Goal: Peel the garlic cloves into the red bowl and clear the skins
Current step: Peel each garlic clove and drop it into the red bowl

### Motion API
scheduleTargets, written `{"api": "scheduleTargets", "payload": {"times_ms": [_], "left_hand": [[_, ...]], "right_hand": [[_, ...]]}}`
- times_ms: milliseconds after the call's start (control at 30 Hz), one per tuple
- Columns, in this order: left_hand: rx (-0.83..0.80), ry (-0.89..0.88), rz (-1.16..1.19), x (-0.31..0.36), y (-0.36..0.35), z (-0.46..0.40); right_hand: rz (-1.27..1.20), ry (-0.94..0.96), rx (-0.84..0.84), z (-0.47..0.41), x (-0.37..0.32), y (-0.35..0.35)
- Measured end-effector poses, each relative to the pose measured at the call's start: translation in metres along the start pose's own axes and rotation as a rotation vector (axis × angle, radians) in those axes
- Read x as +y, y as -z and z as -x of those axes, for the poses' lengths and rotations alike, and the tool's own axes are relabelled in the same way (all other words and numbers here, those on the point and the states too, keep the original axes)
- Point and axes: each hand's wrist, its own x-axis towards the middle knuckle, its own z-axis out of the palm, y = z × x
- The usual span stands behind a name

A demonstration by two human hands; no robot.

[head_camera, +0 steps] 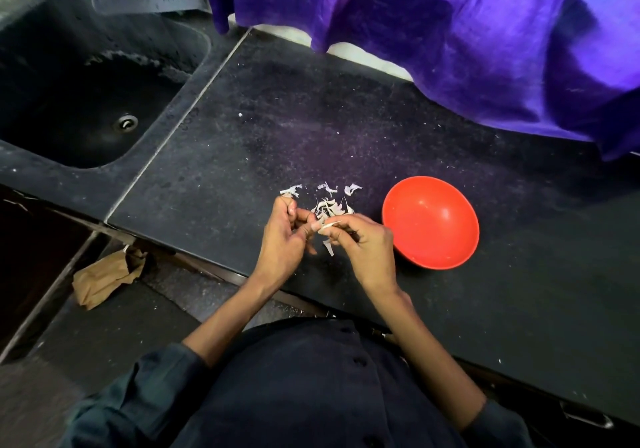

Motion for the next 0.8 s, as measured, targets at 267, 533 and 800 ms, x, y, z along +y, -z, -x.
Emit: {"api": "scheduleTargets", "payload": {"times_ms": [267, 533, 800], "left_hand": [[0.100, -0.024, 0.043, 0.004, 0.007, -0.005], [-0.027, -0.100, -0.151, 0.012, 0.007, 0.006], [-0.055, -0.208, -0.491, 0.015, 0.013, 0.011]], "right_hand": [[-0.092, -0.083, -0.002, 0.002, 0.002, 0.005], [-0.506, -0.343, -0.006, 0.001, -0.008, 0.007], [-0.492, -0.406, -0.031, 0.005, -0.014, 0.003]]}}
